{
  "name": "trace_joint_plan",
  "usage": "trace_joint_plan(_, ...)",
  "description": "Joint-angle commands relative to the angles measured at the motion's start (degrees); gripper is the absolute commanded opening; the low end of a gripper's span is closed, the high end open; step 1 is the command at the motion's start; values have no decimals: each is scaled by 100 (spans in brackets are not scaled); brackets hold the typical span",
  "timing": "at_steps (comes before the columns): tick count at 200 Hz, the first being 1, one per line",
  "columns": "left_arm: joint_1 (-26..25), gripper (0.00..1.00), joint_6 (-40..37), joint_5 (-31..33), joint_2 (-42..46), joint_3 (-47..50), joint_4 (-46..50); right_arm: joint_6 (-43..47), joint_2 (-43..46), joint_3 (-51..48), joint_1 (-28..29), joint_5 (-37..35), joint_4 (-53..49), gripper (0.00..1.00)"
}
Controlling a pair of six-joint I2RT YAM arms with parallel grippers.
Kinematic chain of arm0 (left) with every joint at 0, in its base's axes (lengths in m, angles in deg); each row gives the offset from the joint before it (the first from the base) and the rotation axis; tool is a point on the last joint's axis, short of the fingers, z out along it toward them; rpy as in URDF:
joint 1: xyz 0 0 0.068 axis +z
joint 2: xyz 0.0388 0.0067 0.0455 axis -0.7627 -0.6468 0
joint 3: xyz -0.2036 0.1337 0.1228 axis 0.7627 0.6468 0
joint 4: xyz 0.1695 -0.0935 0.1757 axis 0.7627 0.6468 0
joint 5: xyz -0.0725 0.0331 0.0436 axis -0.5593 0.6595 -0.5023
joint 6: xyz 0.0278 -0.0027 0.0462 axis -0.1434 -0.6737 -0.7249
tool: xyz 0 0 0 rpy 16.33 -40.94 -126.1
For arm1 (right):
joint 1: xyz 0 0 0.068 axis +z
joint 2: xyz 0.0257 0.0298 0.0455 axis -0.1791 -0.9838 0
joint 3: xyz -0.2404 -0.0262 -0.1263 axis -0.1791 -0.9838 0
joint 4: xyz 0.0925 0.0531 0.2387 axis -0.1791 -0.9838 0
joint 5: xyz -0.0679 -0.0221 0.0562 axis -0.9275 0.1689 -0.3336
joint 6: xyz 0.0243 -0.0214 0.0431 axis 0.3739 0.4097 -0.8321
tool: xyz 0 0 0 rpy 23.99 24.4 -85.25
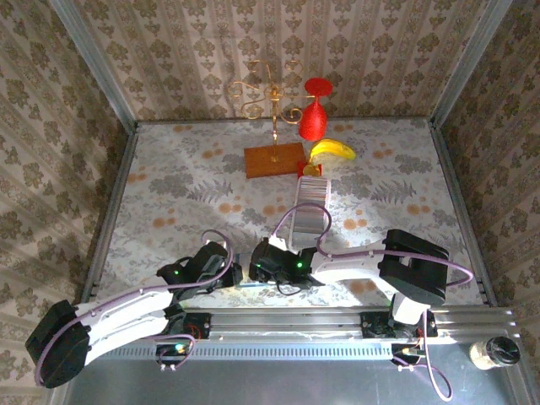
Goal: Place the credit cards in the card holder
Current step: Flip over the card slot in the card holder.
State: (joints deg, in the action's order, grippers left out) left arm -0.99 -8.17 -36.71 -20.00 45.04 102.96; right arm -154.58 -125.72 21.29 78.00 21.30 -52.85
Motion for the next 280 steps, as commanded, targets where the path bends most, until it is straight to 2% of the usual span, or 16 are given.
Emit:
trace_joint_plan(1,-63,23,151,-112,135,152,173,-120,-6,61,39,89,422,35)
trace_joint_plan(39,-55,22,179,-36,338,193,296,-102,-30,104,35,172,643,34)
trace_joint_plan(63,-51,19,162,324,539,49,822,-160,-118,87,35,205,711,34)
trace_joint_plan(99,-29,21,174,555,1043,12,1227,-216,-222,35,35,287,1151,34)
trace_joint_plan(169,14,22,492,1843,2072,-423,2923,-327,-511,87,26,558,1876,34)
trace_joint_plan(193,41,24,482,2050,2341,-591,3222,-244,-530,103,0,685,2272,35)
trace_joint_plan(213,57,29,442,2085,2423,-717,3312,254,-384,159,-33,858,2598,38)
trace_joint_plan(237,62,31,430,2087,2414,-838,3315,955,181,132,-144,822,2194,41)
trace_joint_plan(267,64,37,207,1733,2291,-811,2739,2250,1273,88,-618,686,455,41)
trace_joint_plan(280,71,44,106,1425,2076,-754,2264,3166,1692,35,-956,769,-186,42)
